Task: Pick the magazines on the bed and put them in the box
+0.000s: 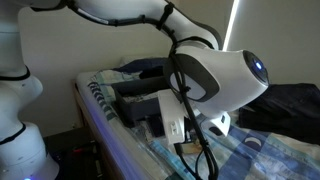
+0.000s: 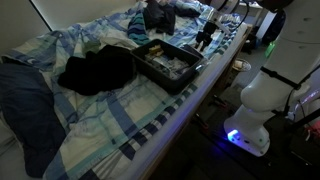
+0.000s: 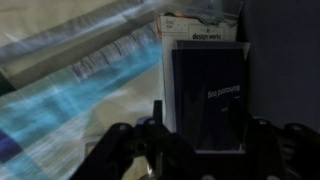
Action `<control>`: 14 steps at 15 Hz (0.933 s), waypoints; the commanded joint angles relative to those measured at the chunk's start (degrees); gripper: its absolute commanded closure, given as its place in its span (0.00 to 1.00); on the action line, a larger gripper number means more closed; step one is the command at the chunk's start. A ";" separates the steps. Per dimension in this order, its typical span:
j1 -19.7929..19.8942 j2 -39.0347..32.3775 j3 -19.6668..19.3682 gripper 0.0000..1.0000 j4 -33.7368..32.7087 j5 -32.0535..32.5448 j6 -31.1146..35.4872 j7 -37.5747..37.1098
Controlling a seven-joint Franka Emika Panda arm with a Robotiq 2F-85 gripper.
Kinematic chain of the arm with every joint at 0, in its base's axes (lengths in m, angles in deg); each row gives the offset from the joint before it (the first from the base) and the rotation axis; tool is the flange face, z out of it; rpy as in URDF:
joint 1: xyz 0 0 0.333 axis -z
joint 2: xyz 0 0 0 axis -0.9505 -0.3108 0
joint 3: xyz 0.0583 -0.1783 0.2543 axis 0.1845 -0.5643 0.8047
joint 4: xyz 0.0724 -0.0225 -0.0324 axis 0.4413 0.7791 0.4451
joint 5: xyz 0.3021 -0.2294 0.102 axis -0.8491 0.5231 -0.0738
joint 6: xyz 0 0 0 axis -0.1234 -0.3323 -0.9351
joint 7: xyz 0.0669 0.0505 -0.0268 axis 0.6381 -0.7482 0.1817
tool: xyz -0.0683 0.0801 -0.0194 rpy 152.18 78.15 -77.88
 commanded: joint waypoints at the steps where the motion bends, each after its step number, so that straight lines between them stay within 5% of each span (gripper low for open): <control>1: 0.52 0.28 0.35 0.01 -0.28 -0.38 -0.25 0.34; 14: 0.05 1.12 0.95 0.00 0.60 -2.09 -0.87 -0.95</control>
